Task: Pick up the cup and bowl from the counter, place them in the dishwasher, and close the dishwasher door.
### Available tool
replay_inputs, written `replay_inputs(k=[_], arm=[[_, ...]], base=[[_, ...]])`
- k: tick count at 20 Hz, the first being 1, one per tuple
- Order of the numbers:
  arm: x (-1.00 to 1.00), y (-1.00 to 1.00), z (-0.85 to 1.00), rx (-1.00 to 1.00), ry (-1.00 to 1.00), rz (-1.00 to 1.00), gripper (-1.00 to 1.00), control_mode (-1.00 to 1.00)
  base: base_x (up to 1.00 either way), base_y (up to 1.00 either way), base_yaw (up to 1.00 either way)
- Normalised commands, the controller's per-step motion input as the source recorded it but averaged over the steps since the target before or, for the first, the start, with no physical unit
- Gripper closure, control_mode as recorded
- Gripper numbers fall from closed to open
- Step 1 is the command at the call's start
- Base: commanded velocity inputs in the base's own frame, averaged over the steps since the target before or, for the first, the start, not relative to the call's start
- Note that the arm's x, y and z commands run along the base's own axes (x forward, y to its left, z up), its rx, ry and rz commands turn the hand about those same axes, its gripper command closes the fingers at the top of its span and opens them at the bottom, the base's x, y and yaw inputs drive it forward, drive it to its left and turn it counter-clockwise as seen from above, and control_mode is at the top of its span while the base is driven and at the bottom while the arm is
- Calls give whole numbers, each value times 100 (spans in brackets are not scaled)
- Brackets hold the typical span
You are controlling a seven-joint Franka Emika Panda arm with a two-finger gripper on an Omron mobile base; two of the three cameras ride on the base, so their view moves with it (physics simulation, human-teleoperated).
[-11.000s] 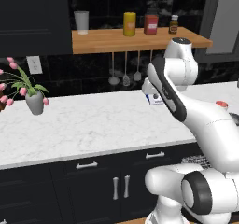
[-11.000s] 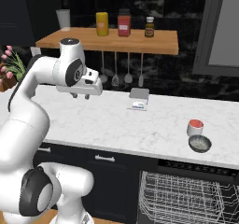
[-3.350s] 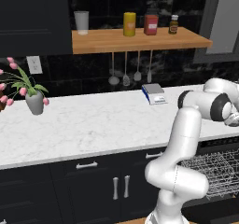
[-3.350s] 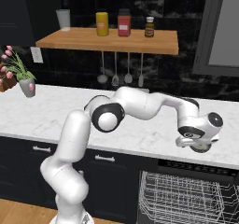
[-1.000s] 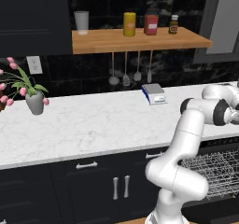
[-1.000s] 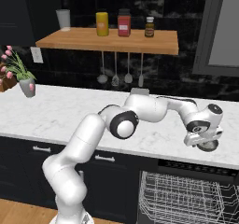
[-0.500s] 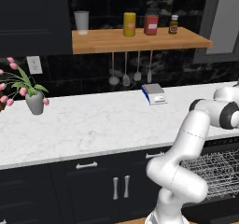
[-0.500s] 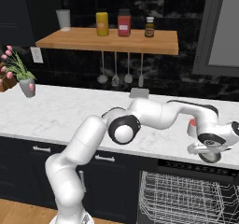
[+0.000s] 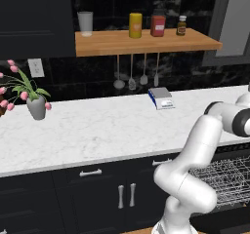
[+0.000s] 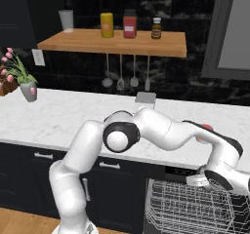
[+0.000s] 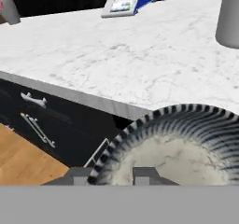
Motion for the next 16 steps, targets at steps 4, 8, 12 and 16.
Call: replay_inputs(k=[4, 8, 12, 16], arm=[[-100, 88, -38, 0, -30, 0, 100, -100], [-100, 47, -3, 0, -16, 0, 100, -100], [-94, 8, 3, 0, 1, 0, 100, -100], [-60, 46, 1, 0, 16, 0, 100, -100]], base=[[0, 0, 0], [0, 0, 0], [0, 0, 0], [0, 0, 0]])
